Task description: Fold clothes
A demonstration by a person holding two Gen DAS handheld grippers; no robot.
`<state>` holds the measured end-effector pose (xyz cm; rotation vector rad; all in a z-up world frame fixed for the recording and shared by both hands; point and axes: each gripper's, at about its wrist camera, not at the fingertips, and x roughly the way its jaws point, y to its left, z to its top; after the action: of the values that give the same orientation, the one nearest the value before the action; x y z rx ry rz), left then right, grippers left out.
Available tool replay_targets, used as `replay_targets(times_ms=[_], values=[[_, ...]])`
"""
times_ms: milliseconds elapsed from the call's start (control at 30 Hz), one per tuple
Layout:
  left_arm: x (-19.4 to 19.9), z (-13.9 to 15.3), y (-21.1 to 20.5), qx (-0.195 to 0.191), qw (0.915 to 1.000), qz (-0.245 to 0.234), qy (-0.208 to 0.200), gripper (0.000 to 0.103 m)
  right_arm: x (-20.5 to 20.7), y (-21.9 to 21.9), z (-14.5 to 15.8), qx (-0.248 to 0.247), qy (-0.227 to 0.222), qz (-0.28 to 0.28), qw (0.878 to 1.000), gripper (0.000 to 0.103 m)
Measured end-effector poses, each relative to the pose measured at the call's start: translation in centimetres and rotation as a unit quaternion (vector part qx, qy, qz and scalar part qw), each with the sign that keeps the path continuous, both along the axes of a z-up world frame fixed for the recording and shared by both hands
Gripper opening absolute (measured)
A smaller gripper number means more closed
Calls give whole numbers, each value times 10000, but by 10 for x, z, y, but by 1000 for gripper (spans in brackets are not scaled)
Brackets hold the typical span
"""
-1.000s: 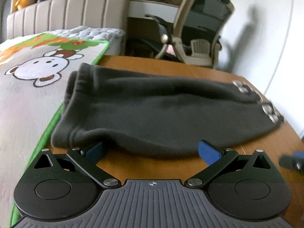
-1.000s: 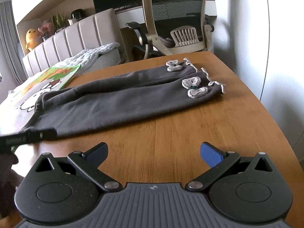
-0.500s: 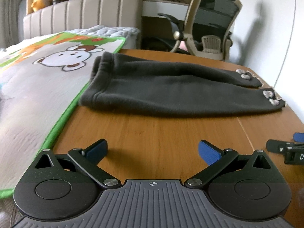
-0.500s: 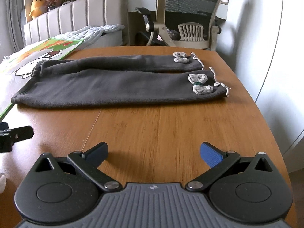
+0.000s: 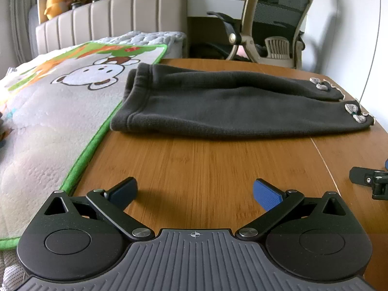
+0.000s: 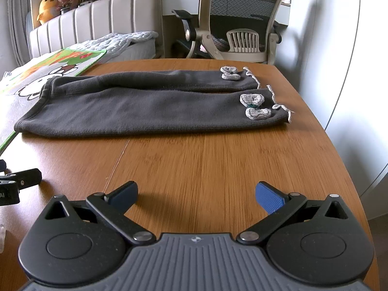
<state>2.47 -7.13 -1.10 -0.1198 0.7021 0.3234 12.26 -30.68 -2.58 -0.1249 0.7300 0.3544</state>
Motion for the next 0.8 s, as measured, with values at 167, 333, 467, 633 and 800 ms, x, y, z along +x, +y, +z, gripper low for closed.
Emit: replay_targets(times_ms=[167,333,467,633,800], values=[[-1,0,3,-12,10000,-4,2,103,0,0,0,-3,0,0,10000,103],[0,1,0,-2,10000,-2,15,103,0,0,0,1,-2,-2,10000,103],[1,1,0,-1,10000,-1,21,103,-1,0,0,-3,-2,-6,10000,103],[2,0,0,3,10000,-6,28,103,-2,2,0,-25,1,-62,10000,103],[2,0,-1,-1,10000,-7,23,103,-2,2,0,-28,4,-93,10000,103]])
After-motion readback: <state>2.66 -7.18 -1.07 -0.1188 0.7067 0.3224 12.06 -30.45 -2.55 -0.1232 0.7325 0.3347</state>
